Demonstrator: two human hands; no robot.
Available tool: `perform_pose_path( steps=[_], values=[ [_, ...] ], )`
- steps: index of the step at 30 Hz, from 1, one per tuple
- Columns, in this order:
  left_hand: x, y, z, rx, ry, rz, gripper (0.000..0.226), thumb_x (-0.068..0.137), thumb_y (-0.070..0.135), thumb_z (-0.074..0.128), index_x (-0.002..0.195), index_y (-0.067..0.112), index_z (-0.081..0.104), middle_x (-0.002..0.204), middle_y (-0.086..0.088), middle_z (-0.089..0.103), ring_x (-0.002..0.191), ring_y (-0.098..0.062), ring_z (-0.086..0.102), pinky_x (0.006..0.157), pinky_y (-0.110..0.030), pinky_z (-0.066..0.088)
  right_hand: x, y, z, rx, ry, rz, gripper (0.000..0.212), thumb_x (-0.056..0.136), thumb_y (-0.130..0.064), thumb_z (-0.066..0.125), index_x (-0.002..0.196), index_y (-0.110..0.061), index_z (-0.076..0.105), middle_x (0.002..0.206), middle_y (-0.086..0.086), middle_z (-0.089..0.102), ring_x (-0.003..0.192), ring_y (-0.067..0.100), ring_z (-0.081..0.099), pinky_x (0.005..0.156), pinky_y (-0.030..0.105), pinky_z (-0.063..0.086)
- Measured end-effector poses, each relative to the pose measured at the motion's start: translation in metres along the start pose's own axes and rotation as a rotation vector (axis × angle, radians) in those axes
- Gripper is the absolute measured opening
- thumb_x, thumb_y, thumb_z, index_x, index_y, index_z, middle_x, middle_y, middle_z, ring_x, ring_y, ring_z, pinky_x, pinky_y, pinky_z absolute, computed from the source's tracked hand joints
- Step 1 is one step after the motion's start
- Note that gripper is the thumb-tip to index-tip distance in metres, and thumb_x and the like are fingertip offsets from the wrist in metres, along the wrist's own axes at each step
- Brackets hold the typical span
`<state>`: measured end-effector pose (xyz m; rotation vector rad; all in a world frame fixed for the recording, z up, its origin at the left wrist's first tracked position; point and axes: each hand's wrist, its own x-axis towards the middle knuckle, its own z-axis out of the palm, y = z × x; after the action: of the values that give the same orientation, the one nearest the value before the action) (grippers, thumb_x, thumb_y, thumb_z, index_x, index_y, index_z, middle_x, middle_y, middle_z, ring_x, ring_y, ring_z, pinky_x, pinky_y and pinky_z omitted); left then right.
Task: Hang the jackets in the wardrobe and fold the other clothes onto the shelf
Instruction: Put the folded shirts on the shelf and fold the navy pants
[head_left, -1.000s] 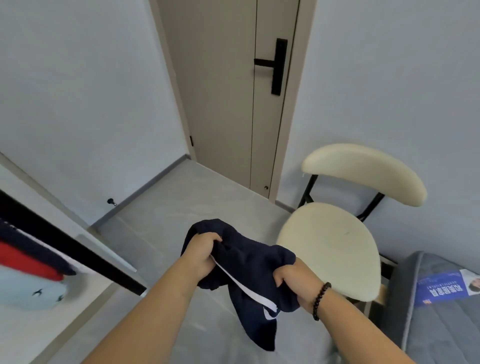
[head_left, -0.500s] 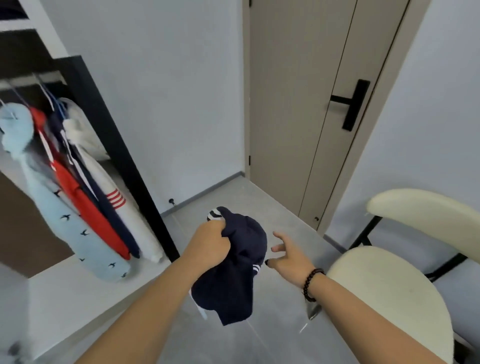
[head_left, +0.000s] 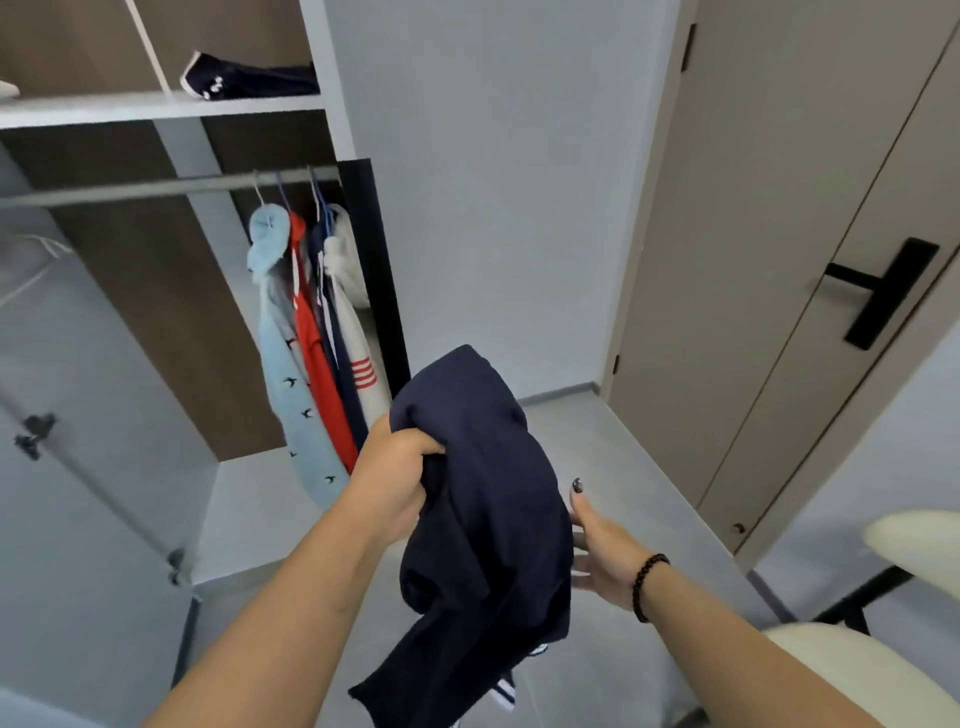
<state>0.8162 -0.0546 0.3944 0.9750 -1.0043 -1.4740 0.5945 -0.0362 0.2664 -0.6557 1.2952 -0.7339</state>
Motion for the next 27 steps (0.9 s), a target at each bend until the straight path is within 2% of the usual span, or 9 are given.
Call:
perform_pose_path(
  steps=[3,5,7,10,11,14,17,23,27],
  values=[
    [-0.017,0.008,-0.001,-0.155,0.094,0.017,0.042,0.062,-0.012,0.041,0.075,0.015,0.071,0.065,0.0,0.066,0.06,-0.012,0.064,0.056,-0.024,0.051,0.009,0.001,0.009,0.137,-0.146,0.075,0.095,0.073,-0.086,0.024,0.128,-0.016,0.055,0.114,0.006,0.07,0.106,0.026,0.066,0.094,0.044,0.05],
    [-0.028,0.011,-0.005,-0.243,0.165,0.012,0.042,0.075,-0.017,0.031,0.085,0.01,0.061,0.059,0.001,0.064,0.051,-0.01,0.061,0.049,-0.02,0.049,0.008,-0.005,0.026,0.164,-0.239,0.075,0.088,0.075,-0.085,0.027,0.128,-0.021,0.058,0.122,0.003,0.066,0.113,0.026,0.062,0.097,0.044,0.049],
    [-0.038,0.014,-0.008,-0.32,0.203,0.017,0.043,0.079,-0.018,0.025,0.075,0.009,0.058,0.051,0.002,0.057,0.043,-0.009,0.056,0.044,-0.018,0.046,0.003,-0.01,0.044,0.142,-0.262,0.065,0.071,0.079,-0.079,0.039,0.117,-0.026,0.068,0.119,0.0,0.068,0.108,0.023,0.066,0.086,0.04,0.054],
    [-0.052,0.018,-0.007,-0.411,0.215,0.037,0.056,0.08,-0.016,0.025,0.045,0.015,0.057,0.045,0.004,0.046,0.039,-0.008,0.046,0.041,-0.017,0.042,-0.001,0.0,0.059,0.019,-0.289,0.161,0.052,0.093,-0.056,0.047,0.086,-0.013,0.075,0.091,0.007,0.075,0.072,0.017,0.07,0.061,0.029,0.055],
    [-0.056,0.019,-0.007,-0.424,0.22,0.047,0.058,0.08,-0.014,0.025,0.041,0.016,0.055,0.044,0.005,0.044,0.04,-0.007,0.044,0.041,-0.017,0.041,-0.001,0.008,0.062,-0.057,-0.286,0.201,0.045,0.095,-0.047,0.047,0.086,-0.01,0.07,0.093,0.012,0.074,0.072,0.02,0.067,0.064,0.029,0.055],
    [-0.068,0.024,-0.009,-0.409,0.234,0.084,0.065,0.087,-0.012,0.026,0.036,0.015,0.057,0.041,0.006,0.046,0.036,-0.005,0.047,0.04,-0.014,0.042,-0.004,0.027,0.071,-0.209,-0.352,0.306,0.029,0.096,-0.033,0.047,0.101,-0.009,0.063,0.115,0.015,0.065,0.101,0.027,0.056,0.089,0.041,0.048],
    [-0.077,0.025,-0.025,-0.417,0.295,0.092,0.063,0.09,-0.006,0.032,0.037,0.016,0.059,0.042,0.006,0.045,0.037,-0.005,0.045,0.041,-0.014,0.041,-0.005,0.032,0.088,-0.145,-0.433,0.289,0.027,0.095,-0.031,0.05,0.109,-0.01,0.06,0.12,0.015,0.06,0.102,0.025,0.049,0.092,0.043,0.045],
    [-0.094,0.032,-0.063,-0.462,0.4,0.135,0.055,0.096,0.003,0.036,0.048,0.016,0.06,0.048,0.004,0.049,0.045,-0.008,0.048,0.043,-0.015,0.043,-0.008,0.024,0.119,0.12,-0.591,0.182,0.029,0.088,-0.026,0.062,0.111,-0.011,0.071,0.119,0.01,0.067,0.106,0.027,0.066,0.085,0.039,0.055],
    [-0.109,0.032,-0.087,-0.42,0.427,0.13,0.061,0.097,0.004,0.035,0.044,0.017,0.063,0.047,0.005,0.051,0.042,-0.007,0.05,0.043,-0.014,0.044,-0.004,0.013,0.123,0.063,-0.705,0.099,0.043,0.085,-0.036,0.066,0.125,-0.02,0.064,0.126,0.008,0.061,0.112,0.026,0.06,0.103,0.046,0.044]
  ],
)
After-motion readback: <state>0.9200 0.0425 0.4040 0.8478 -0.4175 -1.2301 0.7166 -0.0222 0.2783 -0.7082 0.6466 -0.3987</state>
